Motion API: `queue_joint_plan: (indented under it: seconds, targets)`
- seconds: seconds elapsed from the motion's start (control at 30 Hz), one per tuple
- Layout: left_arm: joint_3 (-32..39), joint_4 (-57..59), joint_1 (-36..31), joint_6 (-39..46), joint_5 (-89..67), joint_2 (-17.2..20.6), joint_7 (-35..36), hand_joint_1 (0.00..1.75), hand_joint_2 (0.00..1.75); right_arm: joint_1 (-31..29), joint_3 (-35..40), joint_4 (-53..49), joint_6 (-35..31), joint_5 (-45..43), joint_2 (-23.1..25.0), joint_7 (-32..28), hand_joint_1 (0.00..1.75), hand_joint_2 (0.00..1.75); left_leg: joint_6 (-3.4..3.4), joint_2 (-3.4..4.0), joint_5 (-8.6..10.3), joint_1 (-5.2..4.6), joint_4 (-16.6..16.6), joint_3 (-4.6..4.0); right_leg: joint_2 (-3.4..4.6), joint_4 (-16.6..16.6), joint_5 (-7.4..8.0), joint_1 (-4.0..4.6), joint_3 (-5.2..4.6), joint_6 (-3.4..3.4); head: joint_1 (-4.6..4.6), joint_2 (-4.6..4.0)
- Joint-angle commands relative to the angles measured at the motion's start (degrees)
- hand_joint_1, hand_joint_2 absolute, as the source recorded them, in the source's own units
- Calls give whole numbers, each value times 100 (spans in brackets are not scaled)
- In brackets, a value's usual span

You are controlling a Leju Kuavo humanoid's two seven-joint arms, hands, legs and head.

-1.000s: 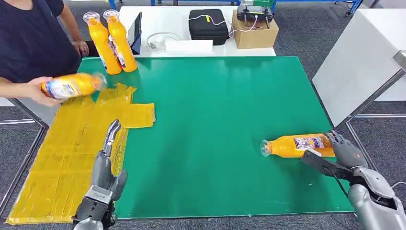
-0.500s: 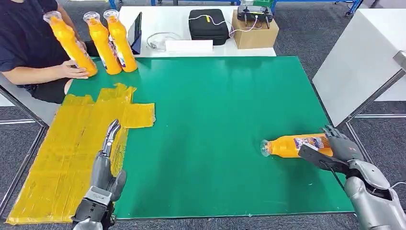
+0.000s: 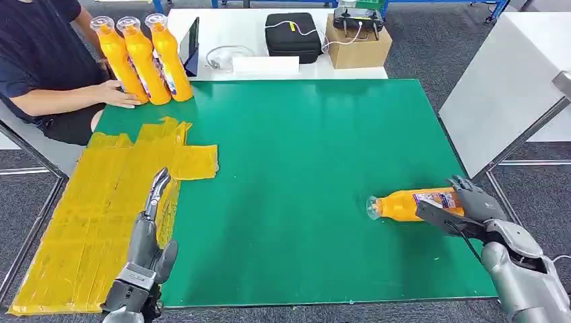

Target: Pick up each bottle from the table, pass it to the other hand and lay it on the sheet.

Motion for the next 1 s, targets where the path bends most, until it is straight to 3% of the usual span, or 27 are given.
queue_joint_plan:
  seconds: [0.03, 0.2, 0.43, 0.57, 0.73, 0.83, 0.87, 0.9, 0.93, 0.97, 1.0]
  targets:
    - [-280, 685, -578, -144, 256, 192, -187, 0, 0, -724, 1685, 2224, 859, 192, -50, -401, 175, 175, 0, -1, -3, 3, -11, 35, -7, -14, -4, 6, 36, -13, 0, 0]
    - [-384, 935, -782, -153, 356, 210, -252, 0, 0, -642, 1898, 2649, 740, 141, 3, -437, 175, 175, -2, -4, -6, 8, -11, 64, -9, -19, -4, 12, 64, -8, 0, 0]
    - [-477, 1025, -852, -146, 426, 247, -306, 0, 0, -311, 2005, 2566, 868, -15, -237, -480, 175, 175, 9, -42, -21, 17, -12, 135, -44, -39, -32, 25, 96, 0, -11, 0]
    - [-491, 1050, -868, -144, 427, 256, -307, 0, 0, -294, 2034, 2543, 876, -34, -254, -477, 175, 175, 20, -30, -54, 17, -15, 199, -29, -49, -63, 25, 152, -2, -9, 0]
    - [-513, 1052, -851, -123, 439, 271, -311, 0, 0, -263, 2066, 2522, 771, -171, -167, -418, 175, 175, 32, -40, -60, 16, -24, 219, -42, -74, -70, 25, 186, 10, -7, 0]
    - [-443, 875, -668, -141, 549, 263, -235, 0, 0, -270, 1783, 2410, 476, -552, 164, -527, 175, 175, 39, -25, -77, 21, -16, 232, -23, -76, -73, 28, 201, 16, -7, 0]
    - [-357, 761, -527, -497, 970, 251, -4, 0, 0, -160, 1259, 2082, 173, -1231, 467, -1081, 175, 175, 39, -13, -73, 22, -29, 235, -14, -90, -65, 29, 200, 11, -9, 0]
    - [-289, 629, -386, -596, 1134, 268, 35, 0, 0, -191, 1183, 1859, 118, -1371, 694, -1090, 175, 175, 38, -3, -82, 26, -24, 242, -3, -86, -68, 30, 212, 13, -7, 0]
    - [-171, 538, -265, -911, 1555, 211, 186, 0, 0, -1, 786, 1229, -121, -1919, 1035, -1442, 175, 175, 39, 17, -92, 33, -17, 245, 18, -82, -67, 32, 215, 14, -7, 0]
    - [-21, 412, -87, -1231, 2092, 116, 437, 0, 0, 193, 580, 462, -195, -2262, 1425, -1334, 175, 175, 37, 30, -90, 35, -25, 243, 30, -91, -61, 32, 225, 11, -7, 0]
    - [59, 240, 99, -1421, 2344, 48, 531, 0, 175, 484, 475, -729, -148, -2760, 1896, -1166, 175, 175, 35, 61, -99, 40, -21, 247, 58, -85, -57, 35, 268, 14, -2, 0]
